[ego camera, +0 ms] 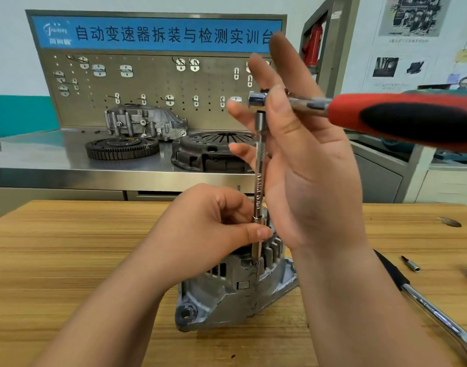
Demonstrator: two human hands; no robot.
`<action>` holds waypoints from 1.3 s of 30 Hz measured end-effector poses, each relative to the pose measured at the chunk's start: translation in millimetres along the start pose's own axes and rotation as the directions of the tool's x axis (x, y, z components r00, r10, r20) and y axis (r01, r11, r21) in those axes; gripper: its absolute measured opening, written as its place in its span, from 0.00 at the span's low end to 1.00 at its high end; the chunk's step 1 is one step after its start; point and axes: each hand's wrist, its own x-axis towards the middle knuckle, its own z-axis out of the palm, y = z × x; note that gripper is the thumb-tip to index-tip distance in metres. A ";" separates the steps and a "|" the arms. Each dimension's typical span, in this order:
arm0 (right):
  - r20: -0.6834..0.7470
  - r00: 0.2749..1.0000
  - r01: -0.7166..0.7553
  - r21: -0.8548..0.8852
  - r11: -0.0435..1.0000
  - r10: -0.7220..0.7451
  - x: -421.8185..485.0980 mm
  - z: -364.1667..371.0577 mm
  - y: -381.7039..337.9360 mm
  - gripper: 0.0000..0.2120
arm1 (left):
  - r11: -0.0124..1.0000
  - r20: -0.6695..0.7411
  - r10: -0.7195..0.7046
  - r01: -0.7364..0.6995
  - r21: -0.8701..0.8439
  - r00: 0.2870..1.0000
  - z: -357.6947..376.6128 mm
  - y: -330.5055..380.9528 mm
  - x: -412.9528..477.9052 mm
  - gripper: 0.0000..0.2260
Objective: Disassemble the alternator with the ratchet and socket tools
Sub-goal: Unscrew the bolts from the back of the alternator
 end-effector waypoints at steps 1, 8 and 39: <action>0.007 1.000 -0.009 0.024 1.000 0.009 -0.5 -0.3 0.3 0.15 | 1.000 0.006 -0.002 0.002 -0.002 1.000 -0.6 0.1 0.1 0.19; -0.010 0.980 -0.195 0.179 0.964 0.200 0.5 -2.9 1.5 0.22 | 1.000 0.083 -0.005 0.007 -0.026 0.997 -2.2 6.7 -2.0 0.18; -0.036 0.983 -0.171 0.190 0.967 0.181 -1.0 -2.9 -1.5 0.17 | 0.998 0.078 0.012 -0.008 -0.063 0.997 -1.2 4.7 -1.5 0.17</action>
